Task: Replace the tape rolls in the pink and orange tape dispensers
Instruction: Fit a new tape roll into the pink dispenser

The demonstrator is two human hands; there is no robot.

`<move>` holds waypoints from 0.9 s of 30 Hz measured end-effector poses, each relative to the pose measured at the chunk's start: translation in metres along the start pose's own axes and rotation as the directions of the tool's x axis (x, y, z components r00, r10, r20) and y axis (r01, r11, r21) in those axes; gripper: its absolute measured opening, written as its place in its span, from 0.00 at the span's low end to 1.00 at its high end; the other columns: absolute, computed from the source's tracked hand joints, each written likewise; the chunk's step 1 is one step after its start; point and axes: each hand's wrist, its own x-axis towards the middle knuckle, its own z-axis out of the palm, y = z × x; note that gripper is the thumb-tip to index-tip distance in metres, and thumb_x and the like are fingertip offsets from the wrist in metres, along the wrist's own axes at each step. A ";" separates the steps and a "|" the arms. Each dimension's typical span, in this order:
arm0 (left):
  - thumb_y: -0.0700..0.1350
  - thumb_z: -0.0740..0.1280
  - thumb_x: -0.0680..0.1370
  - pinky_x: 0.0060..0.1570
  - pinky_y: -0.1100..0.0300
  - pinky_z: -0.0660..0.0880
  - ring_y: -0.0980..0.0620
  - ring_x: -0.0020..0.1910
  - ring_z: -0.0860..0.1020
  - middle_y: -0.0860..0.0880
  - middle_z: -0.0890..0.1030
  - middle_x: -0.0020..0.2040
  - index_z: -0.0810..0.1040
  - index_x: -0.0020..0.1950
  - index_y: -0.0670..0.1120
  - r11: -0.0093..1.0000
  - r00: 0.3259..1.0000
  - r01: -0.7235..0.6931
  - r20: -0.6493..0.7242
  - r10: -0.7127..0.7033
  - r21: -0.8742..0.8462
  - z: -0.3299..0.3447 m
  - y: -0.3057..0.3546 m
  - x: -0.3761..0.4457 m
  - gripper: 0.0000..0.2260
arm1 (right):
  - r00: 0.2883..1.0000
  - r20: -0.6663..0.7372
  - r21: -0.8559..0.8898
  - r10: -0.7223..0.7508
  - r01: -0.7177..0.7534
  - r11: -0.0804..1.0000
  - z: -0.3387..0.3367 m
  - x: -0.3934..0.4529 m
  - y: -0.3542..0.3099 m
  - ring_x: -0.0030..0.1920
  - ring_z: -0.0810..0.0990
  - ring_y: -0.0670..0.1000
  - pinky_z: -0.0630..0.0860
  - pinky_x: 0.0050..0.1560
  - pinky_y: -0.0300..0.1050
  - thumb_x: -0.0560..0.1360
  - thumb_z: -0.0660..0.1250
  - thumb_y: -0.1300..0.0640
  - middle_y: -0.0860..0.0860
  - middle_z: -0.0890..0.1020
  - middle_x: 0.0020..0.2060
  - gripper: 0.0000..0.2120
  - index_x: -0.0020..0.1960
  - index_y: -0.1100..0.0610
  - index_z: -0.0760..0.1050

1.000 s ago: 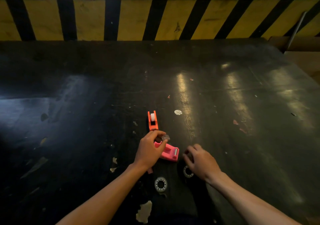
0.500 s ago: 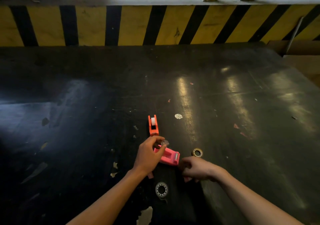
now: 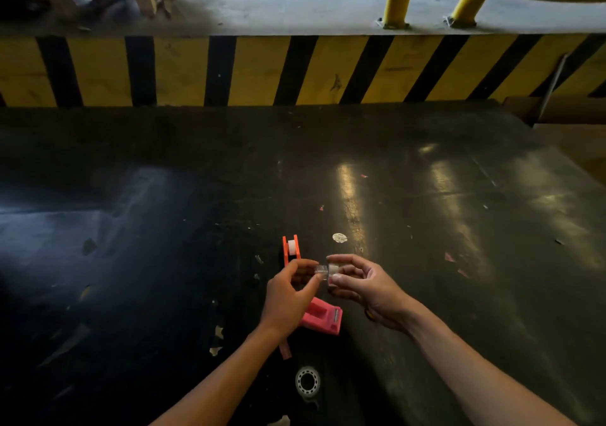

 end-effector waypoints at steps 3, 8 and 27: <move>0.43 0.71 0.77 0.53 0.63 0.80 0.62 0.52 0.82 0.55 0.84 0.52 0.79 0.58 0.52 1.000 1.000 -0.008 -0.011 0.008 -0.007 -0.001 0.006 0.001 0.11 | 0.999 -0.006 0.002 -0.039 0.039 0.999 0.004 0.003 0.000 0.52 0.83 0.57 0.82 0.52 0.48 0.73 0.73 0.63 0.60 0.82 0.55 0.18 0.62 0.54 0.78; 0.44 0.73 0.76 0.51 0.67 0.80 0.65 0.50 0.82 0.58 0.83 0.49 0.79 0.57 0.54 0.995 0.998 -0.053 -0.036 0.056 0.079 -0.003 0.007 0.003 0.11 | 0.997 -0.004 -0.045 -0.074 0.073 0.996 0.005 0.004 0.000 0.55 0.83 0.58 0.79 0.58 0.52 0.73 0.74 0.61 0.57 0.84 0.56 0.19 0.62 0.53 0.78; 0.43 0.75 0.74 0.48 0.70 0.78 0.61 0.48 0.81 0.53 0.81 0.47 0.74 0.64 0.53 0.992 0.995 -0.063 0.089 0.053 0.113 -0.016 0.023 0.016 0.20 | 0.996 0.092 -0.035 0.006 -0.003 0.999 0.005 0.003 -0.021 0.52 0.83 0.56 0.78 0.58 0.54 0.74 0.69 0.64 0.62 0.82 0.56 0.20 0.66 0.58 0.75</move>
